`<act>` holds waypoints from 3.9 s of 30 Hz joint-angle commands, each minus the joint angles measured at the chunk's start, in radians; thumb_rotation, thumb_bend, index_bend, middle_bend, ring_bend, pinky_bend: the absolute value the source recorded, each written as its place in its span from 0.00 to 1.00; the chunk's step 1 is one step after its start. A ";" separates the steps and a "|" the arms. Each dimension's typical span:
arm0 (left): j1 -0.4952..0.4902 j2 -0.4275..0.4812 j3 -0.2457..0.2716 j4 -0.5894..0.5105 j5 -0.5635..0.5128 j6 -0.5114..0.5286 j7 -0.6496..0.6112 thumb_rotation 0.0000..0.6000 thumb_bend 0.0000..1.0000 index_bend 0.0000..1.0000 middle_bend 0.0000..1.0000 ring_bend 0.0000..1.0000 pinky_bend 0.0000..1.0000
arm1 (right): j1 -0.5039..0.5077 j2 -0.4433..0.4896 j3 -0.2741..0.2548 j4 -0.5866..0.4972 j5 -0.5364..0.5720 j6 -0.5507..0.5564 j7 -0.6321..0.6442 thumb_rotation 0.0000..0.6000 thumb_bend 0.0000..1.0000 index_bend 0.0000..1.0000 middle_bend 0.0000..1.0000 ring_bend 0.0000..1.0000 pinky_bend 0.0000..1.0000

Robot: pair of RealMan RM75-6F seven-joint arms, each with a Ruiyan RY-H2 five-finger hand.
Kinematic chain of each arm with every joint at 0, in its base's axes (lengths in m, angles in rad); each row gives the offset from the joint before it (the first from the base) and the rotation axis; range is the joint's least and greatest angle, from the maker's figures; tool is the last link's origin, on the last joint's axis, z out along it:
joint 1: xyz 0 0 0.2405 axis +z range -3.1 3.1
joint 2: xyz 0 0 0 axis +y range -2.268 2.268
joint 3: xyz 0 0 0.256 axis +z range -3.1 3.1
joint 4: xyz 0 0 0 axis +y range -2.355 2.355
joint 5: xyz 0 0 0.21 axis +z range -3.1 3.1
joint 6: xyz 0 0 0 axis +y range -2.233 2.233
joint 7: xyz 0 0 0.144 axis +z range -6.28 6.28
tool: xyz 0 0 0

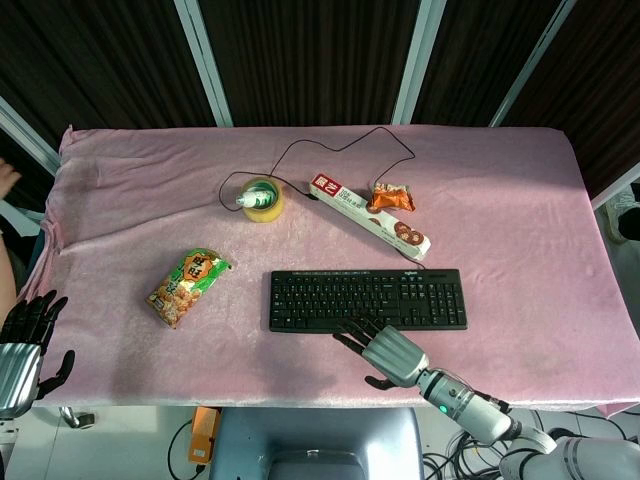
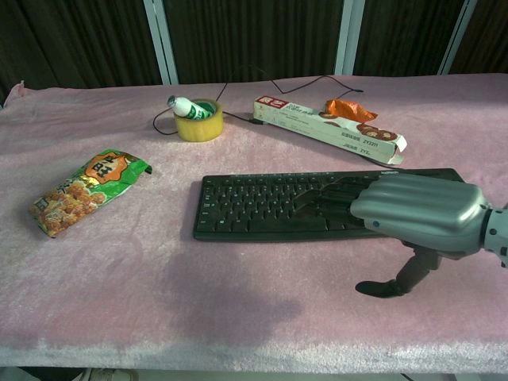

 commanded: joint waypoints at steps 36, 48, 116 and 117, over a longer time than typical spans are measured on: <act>-0.002 -0.002 0.003 -0.001 -0.004 -0.012 0.005 1.00 0.44 0.00 0.00 0.00 0.00 | -0.076 0.097 0.056 0.021 0.306 0.000 -0.253 1.00 0.74 0.23 1.00 1.00 1.00; 0.000 -0.001 0.003 0.000 -0.005 -0.009 0.001 1.00 0.44 0.00 0.00 0.00 0.00 | -0.050 0.076 0.060 0.006 0.356 -0.028 -0.305 1.00 0.78 0.29 1.00 1.00 1.00; 0.002 -0.013 -0.001 0.017 0.011 0.012 -0.006 1.00 0.44 0.00 0.00 0.00 0.00 | -0.439 0.174 -0.054 0.043 0.013 0.677 0.000 1.00 0.25 0.00 0.00 0.00 0.04; 0.001 -0.013 -0.002 0.016 0.008 0.010 -0.003 1.00 0.44 0.00 0.00 0.00 0.00 | -0.443 0.176 -0.050 0.042 0.011 0.676 0.002 1.00 0.25 0.00 0.00 0.00 0.04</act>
